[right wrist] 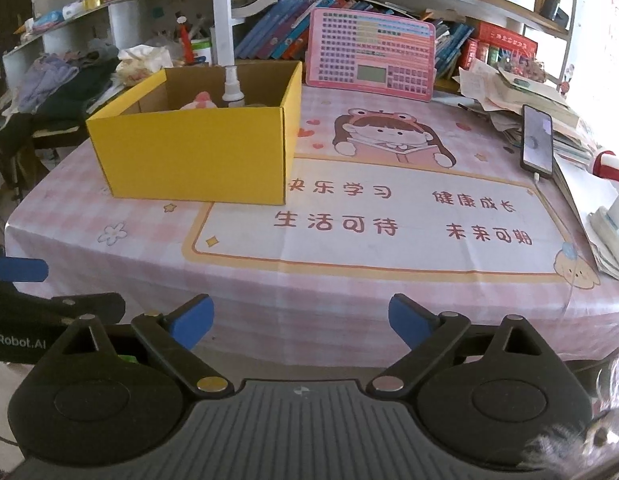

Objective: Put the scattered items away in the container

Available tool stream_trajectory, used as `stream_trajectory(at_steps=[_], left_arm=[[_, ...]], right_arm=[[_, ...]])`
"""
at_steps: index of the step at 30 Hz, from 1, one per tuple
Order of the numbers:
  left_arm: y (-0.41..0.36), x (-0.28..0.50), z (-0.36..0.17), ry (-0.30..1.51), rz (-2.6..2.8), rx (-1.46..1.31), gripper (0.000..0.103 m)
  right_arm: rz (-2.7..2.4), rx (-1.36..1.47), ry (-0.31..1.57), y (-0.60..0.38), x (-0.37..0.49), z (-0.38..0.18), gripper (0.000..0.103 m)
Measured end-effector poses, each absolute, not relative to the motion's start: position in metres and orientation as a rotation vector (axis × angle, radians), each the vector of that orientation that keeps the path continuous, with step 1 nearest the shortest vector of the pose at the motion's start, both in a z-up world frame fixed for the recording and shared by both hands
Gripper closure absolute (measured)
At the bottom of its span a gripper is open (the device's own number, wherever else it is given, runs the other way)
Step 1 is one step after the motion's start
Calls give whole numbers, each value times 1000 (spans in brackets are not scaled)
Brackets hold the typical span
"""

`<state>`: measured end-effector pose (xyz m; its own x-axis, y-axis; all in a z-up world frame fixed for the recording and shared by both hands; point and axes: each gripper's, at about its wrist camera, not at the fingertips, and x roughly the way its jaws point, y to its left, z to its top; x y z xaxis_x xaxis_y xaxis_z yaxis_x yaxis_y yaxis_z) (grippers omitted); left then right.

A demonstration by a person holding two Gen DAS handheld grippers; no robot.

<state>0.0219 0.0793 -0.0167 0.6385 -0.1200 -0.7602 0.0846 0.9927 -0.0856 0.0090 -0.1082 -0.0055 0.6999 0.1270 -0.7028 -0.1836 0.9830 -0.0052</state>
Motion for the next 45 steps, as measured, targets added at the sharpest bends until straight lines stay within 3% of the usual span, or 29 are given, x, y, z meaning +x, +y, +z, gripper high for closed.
stream_trajectory(at_steps=[45], left_arm=[[63, 24, -7, 825, -180, -18, 0]], right_arm=[[116, -63, 741, -120, 4, 4, 7]])
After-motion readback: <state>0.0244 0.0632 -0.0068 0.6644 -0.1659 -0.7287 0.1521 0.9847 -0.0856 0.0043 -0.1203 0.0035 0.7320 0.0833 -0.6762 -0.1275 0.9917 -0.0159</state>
